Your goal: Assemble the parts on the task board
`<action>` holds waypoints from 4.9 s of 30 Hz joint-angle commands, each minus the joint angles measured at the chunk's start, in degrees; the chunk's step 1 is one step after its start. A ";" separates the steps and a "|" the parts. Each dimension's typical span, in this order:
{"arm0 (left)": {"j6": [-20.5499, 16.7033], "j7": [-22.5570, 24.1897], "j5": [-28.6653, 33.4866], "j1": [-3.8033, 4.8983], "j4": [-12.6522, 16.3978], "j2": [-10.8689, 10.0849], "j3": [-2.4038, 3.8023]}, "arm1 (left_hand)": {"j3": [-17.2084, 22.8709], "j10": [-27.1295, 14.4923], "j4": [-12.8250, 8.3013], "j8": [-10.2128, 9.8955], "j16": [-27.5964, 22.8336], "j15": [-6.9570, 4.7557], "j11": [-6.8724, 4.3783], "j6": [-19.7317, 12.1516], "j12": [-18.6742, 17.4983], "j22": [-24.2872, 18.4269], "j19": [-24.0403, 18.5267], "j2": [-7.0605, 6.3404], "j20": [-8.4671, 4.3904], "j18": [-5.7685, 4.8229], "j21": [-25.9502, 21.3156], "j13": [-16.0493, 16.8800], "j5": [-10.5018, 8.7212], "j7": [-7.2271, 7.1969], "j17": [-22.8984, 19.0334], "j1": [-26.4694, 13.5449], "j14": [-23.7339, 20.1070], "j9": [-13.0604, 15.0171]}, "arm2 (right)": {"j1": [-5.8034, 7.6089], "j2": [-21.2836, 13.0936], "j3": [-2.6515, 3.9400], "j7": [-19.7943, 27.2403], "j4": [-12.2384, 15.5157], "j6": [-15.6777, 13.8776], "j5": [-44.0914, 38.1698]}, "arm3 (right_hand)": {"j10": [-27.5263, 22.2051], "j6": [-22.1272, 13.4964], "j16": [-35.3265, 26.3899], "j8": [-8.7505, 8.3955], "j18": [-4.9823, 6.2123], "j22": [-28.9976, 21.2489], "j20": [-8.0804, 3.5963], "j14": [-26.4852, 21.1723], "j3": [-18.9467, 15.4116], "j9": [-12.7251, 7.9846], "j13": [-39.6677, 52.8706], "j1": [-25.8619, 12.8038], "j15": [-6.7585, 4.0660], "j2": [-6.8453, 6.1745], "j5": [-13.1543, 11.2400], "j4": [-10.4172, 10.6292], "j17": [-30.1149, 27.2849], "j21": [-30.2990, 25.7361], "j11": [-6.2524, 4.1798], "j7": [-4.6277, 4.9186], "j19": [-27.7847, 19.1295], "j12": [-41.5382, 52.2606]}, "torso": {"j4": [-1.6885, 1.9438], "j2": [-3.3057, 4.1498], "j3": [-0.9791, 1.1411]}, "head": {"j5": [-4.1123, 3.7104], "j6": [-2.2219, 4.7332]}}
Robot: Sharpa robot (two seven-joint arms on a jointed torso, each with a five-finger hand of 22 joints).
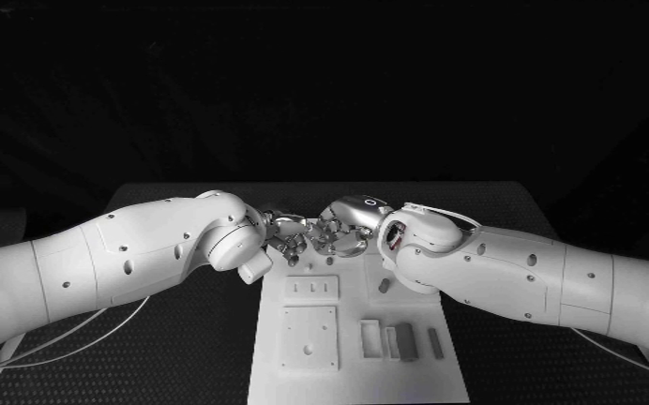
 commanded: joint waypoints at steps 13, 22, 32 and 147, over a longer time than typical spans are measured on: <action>1.11 1.64 0.70 0.23 0.09 0.15 0.27 | 0.27 -1.96 -0.75 -0.28 0.37 -0.30 -1.69 8.91 0.25 1.34 0.10 0.88 -0.04 0.92 0.31 -0.07 0.49 -1.98 -0.14 -0.05 -0.55 0.18 | -0.35 0.19 -0.19 1.02 -0.06 1.93 -0.44 | 0.12 1.38 0.09 0.25 2.65 1.06 -0.34 0.15 -0.03 0.15 0.07 0.21 -0.21 0.22 0.39 0.12 0.02 0.28 -0.24 0.75 -0.11 0.19 | -0.04 -0.01 -0.01 | 0.03 -0.04; 1.66 1.59 0.70 0.21 0.08 -0.04 0.27 | 0.32 -1.96 -0.97 -0.27 0.40 -0.29 -1.69 8.94 0.27 1.34 0.08 1.02 -0.03 0.91 0.33 -0.08 0.51 -1.98 -0.17 -0.08 -0.56 0.24 | -0.35 0.13 -0.19 0.89 -0.45 1.65 -0.61 | 0.14 1.39 0.06 0.24 2.65 1.05 -0.36 0.14 -0.01 0.17 0.07 0.20 -0.22 0.23 0.40 0.13 -0.01 0.28 -0.25 0.74 -0.11 0.17 | -0.01 0.01 -0.01 | -0.06 -0.12; 2.15 1.43 0.70 0.19 0.01 -0.20 0.27 | 0.15 -1.73 -0.97 -0.15 0.65 -0.25 -1.79 9.28 0.45 1.36 0.20 0.91 -0.03 0.89 0.50 -0.06 0.33 -2.10 -0.24 -1.11 -0.45 0.47 | -0.40 0.00 -0.18 0.97 -0.37 1.39 -0.64 | 0.15 1.40 0.04 0.23 2.65 1.04 -0.38 0.14 0.02 0.19 0.07 0.22 -0.23 0.24 0.40 0.12 -0.01 0.28 -0.26 0.73 -0.11 0.15 | 0.01 0.01 0.01 | -0.27 -0.04; 18.52 -8.97 -22.65 -0.28 -7.39 6.90 -1.58 | 7.14 4.97 -5.89 4.65 6.39 -2.83 -5.52 14.48 5.39 1.46 4.62 10.70 -2.23 2.04 9.40 1.23 -1.67 -5.85 0.56 -5.27 5.32 12.73 | 5.59 -5.92 6.56 6.60 -13.01 -6.46 27.39 | -4.85 -10.22 -5.03 -6.17 2.65 0.23 1.69 -7.56 -0.52 -2.94 -2.18 0.56 4.06 -6.25 0.30 3.44 -5.75 -3.33 4.20 5.35 -3.69 -3.31 | -0.08 0.00 0.04 | -0.45 -2.27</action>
